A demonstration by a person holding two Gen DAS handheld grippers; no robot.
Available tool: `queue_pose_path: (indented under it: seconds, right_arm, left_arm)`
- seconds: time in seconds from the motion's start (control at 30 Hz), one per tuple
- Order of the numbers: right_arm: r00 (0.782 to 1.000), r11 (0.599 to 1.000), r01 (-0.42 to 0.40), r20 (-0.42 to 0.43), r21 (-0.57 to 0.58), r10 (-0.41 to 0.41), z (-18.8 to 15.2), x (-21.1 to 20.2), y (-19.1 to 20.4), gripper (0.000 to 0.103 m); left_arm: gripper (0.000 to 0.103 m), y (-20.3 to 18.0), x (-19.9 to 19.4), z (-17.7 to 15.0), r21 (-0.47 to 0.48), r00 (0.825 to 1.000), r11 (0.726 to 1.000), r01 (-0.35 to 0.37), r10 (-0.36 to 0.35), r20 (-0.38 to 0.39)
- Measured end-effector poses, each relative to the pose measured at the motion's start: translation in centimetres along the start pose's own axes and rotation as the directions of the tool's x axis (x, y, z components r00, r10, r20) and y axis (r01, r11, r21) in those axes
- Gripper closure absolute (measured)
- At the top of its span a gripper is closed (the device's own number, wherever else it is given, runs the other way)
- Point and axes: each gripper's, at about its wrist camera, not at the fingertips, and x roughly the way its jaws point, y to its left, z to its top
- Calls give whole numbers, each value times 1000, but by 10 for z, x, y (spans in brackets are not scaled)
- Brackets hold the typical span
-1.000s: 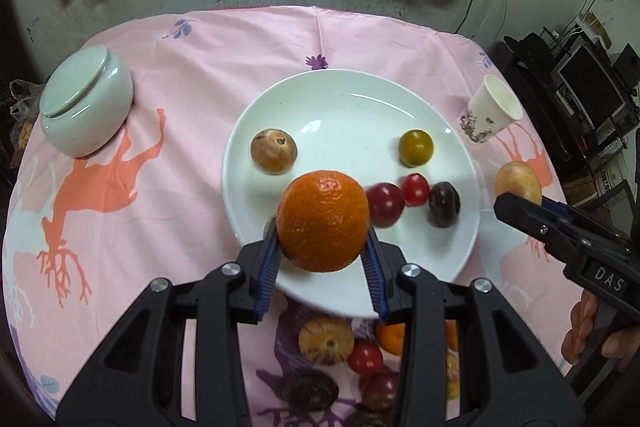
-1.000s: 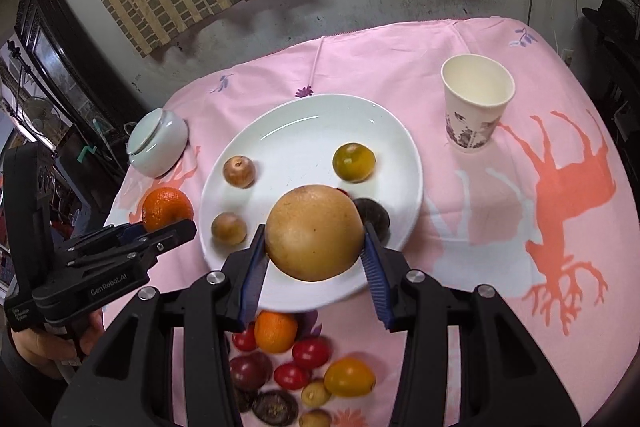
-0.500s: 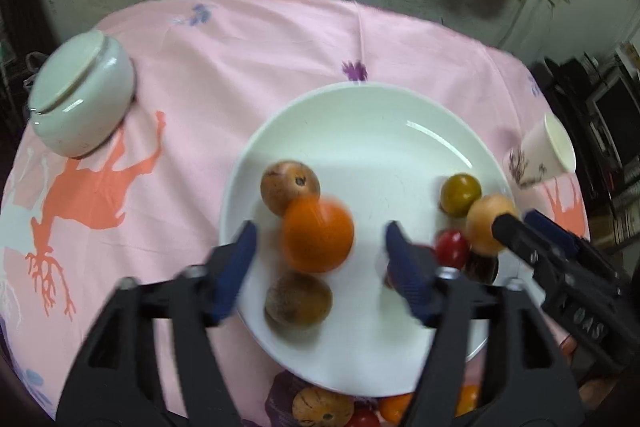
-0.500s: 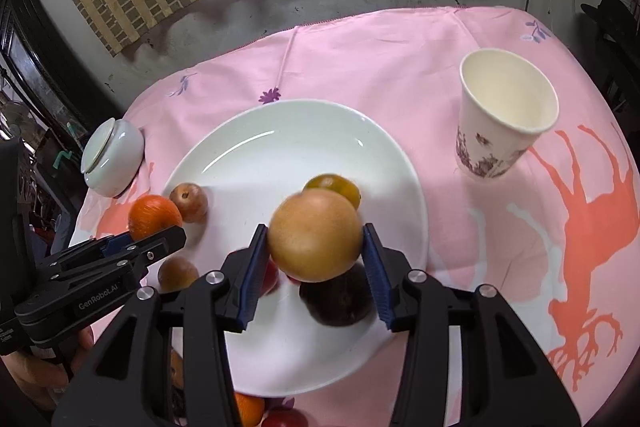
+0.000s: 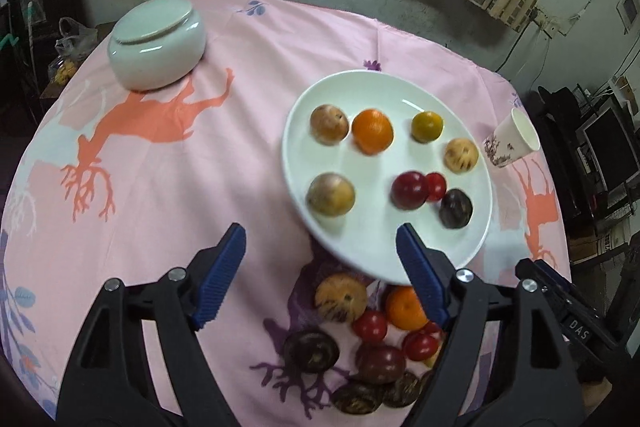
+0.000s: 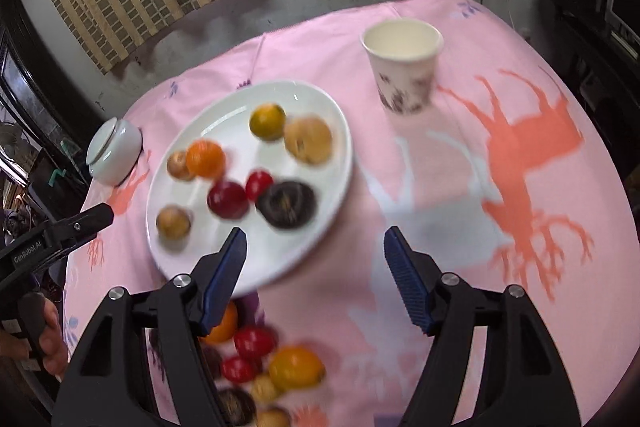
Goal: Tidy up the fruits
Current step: 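Withdraw both grippers from the plate back over the fruit cluster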
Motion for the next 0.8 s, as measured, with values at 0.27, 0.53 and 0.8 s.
queue_pose_path:
  seconds: [0.27,0.53,0.8]
  right_arm:
    - [998,1000,21,-65,20,-20,-65,-30,-16,30]
    - [993,1000,-2,-119,11,4,-97,-48,-11,30]
    - [991,999,-15,-134,-35,10,-112,-51,3,30]
  left_arm:
    - [24,22,-25,-48,23,997,998,-50,51,-62]
    - [24,13,-27,-99,93,987,994,-64,77,-140]
    - [16,7,-32,-118,129,985,990,-51,71,-159]
